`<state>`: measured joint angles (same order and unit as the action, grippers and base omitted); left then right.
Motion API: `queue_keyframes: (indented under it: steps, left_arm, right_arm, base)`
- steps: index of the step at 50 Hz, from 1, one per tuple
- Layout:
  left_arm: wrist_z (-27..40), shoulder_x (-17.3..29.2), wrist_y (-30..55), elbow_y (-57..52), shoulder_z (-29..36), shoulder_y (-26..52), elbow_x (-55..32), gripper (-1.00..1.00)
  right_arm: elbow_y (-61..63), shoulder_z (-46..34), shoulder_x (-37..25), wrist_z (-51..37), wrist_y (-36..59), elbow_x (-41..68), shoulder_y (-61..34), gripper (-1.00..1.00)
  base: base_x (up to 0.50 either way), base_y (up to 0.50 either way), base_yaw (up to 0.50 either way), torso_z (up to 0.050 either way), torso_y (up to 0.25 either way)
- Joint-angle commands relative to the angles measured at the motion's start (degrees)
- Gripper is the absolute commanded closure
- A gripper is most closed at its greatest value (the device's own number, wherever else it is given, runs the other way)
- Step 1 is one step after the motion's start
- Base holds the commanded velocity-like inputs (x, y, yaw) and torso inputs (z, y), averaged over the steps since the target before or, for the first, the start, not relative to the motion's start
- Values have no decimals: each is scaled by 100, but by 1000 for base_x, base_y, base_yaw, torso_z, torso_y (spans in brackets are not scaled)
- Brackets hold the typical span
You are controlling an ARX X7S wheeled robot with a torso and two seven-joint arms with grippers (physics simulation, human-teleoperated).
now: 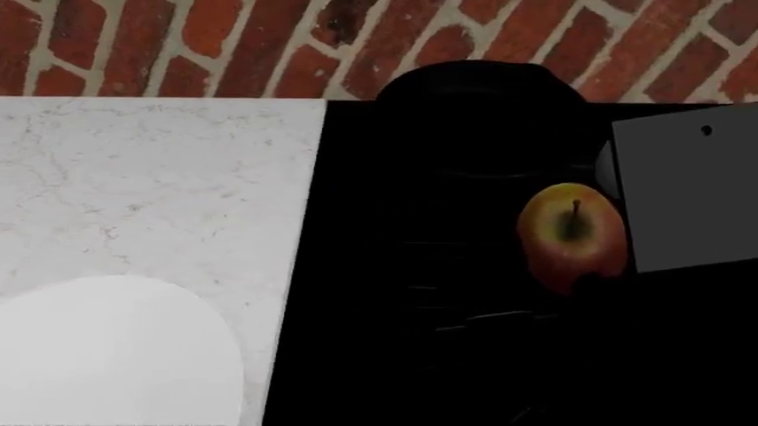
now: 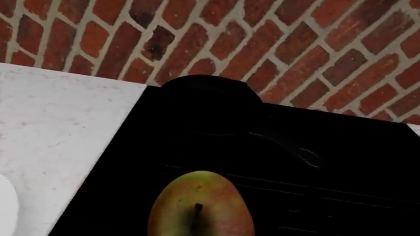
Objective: Pick the apple from the plate and place it in the pan.
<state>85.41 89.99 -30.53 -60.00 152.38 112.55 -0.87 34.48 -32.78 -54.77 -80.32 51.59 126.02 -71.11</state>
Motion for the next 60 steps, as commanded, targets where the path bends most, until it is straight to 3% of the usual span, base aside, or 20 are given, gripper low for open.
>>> queue_keyframes:
  steps: [1,13,41,60]
  left_arm:
    - [41,0,-7,0,-20,-45,43,-100]
    - [14,0,3,0,-68,-61,-6,-100]
    - [16,0,6,0,-152,-124,-13,-100]
    - [39,0,14,0,-186,-188,29,-100]
  right_arm:
    - [-42,-77,100,30,115,-37,-142,100]
    - [-112,-105,138,265,180,-304,-42,100]
    - [-92,-80,109,473,94,-477,60,100]
    - [-1060,20,732,1727,169,-1709,-97,100]
  base:
    - [0,-500,0,0,0]
    - [17,-70,0,0,0]
    - [495,-12,0,0,1]
    - [0,0,0,0,0]
